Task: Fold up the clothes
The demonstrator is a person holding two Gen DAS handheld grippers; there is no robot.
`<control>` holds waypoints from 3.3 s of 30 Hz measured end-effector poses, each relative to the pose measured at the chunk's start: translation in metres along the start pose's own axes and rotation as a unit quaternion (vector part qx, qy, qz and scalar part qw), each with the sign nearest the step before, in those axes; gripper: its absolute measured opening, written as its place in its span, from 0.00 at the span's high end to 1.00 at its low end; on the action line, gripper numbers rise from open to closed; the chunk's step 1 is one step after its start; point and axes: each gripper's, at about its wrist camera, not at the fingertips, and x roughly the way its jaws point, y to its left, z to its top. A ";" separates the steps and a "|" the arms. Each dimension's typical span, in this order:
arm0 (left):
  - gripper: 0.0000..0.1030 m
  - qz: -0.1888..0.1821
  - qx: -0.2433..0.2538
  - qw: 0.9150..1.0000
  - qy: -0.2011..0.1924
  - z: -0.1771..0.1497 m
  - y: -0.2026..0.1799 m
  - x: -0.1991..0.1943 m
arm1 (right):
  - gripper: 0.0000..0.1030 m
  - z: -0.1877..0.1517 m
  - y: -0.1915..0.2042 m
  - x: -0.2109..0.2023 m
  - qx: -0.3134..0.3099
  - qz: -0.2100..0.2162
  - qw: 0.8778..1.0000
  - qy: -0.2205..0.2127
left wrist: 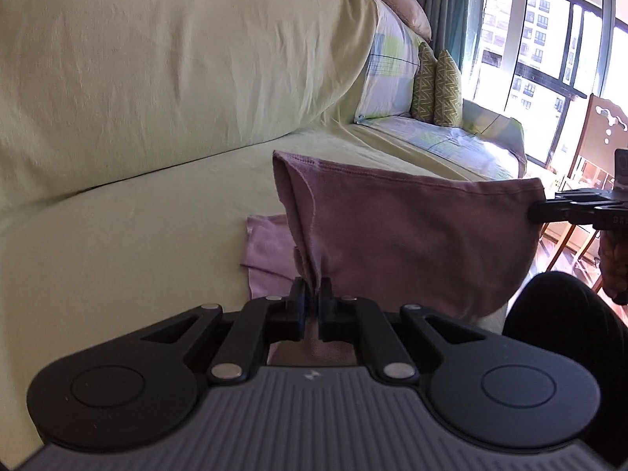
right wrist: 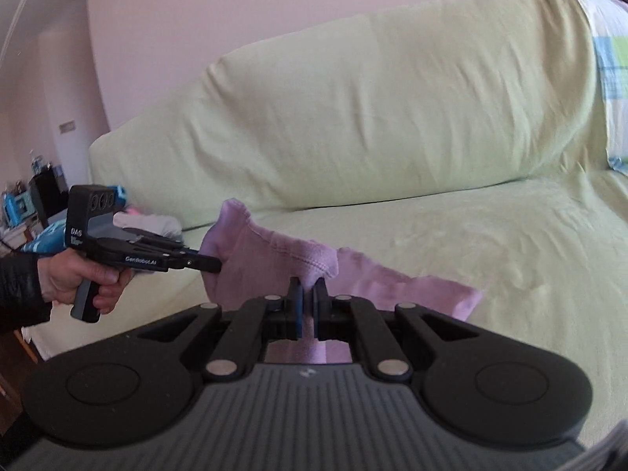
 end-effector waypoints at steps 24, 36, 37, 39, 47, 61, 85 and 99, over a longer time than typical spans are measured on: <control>0.85 0.028 -0.007 0.995 0.091 0.009 0.026 0.112 | 0.96 -0.022 -0.145 0.087 0.217 -0.035 0.972 0.083; 0.66 0.010 -0.038 0.997 0.067 0.017 0.043 0.100 | 0.83 -0.023 -0.148 0.074 0.261 -0.042 0.963 0.047; 0.66 0.009 -0.042 0.997 0.064 0.018 0.045 0.102 | 0.83 -0.023 -0.147 0.075 0.260 -0.043 0.964 0.044; 0.67 0.008 -0.037 0.997 0.065 0.020 0.045 0.109 | 0.83 -0.021 -0.146 0.079 0.256 -0.046 0.965 0.046; 0.87 0.042 -0.012 0.996 0.072 0.023 0.050 0.135 | 0.95 -0.024 -0.153 0.088 0.274 -0.070 0.958 0.054; 0.66 0.071 0.054 0.995 0.041 0.005 -0.006 0.060 | 0.77 0.004 -0.098 0.049 0.157 -0.097 0.980 0.073; 0.60 0.105 0.288 0.949 0.071 -0.052 -0.083 0.026 | 0.50 -0.006 0.019 0.030 -0.114 -0.107 0.968 0.195; 0.85 0.130 0.456 0.873 0.114 -0.076 -0.085 0.059 | 0.77 -0.056 0.082 0.074 -0.451 -0.118 0.841 0.276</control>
